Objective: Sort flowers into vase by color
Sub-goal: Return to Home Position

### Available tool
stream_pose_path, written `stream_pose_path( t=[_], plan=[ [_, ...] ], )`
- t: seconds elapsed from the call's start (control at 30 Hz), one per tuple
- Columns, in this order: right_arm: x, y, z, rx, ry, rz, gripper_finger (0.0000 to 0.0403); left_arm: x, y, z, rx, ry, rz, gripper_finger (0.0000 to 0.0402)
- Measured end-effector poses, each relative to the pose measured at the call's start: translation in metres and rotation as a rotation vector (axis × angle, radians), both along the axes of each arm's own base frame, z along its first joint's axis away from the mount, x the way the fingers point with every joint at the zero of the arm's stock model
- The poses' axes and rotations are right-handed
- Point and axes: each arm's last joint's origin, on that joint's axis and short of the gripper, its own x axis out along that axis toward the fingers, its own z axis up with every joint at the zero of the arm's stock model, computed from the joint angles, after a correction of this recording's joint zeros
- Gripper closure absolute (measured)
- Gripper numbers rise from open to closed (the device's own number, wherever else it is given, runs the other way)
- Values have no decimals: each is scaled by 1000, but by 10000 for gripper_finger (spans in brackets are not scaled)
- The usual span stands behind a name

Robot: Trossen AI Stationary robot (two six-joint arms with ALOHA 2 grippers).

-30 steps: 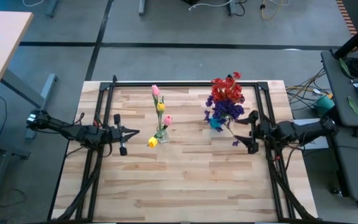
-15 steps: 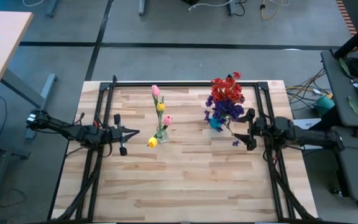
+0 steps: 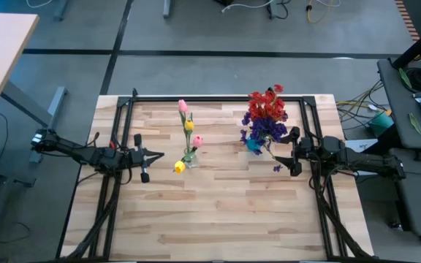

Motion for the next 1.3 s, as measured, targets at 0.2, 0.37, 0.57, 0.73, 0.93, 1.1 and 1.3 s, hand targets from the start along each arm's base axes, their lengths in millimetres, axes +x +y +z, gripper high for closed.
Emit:
stream_pose_path(
  t=[0.2,0.37,0.57,0.73,0.93,1.1,1.3],
  plan=[
    [0,0,0,17,-2,3,76,0,0,0,-1,-2,0,402],
    [0,0,0,81,-7,8,76,0,0,0,-1,-2,0,402],
    [0,1,1,79,-14,35,76,0,0,0,-1,-2,0,402],
    [0,1,1,101,-19,33,76,0,0,0,-1,-2,0,402],
    [1,1,0,125,-15,30,76,0,0,0,-1,-2,0,402],
    [1,1,1,125,-16,28,76,0,0,0,-1,-2,0,402],
    [1,1,1,124,-18,27,76,0,0,0,-1,-2,0,402]
  ],
)
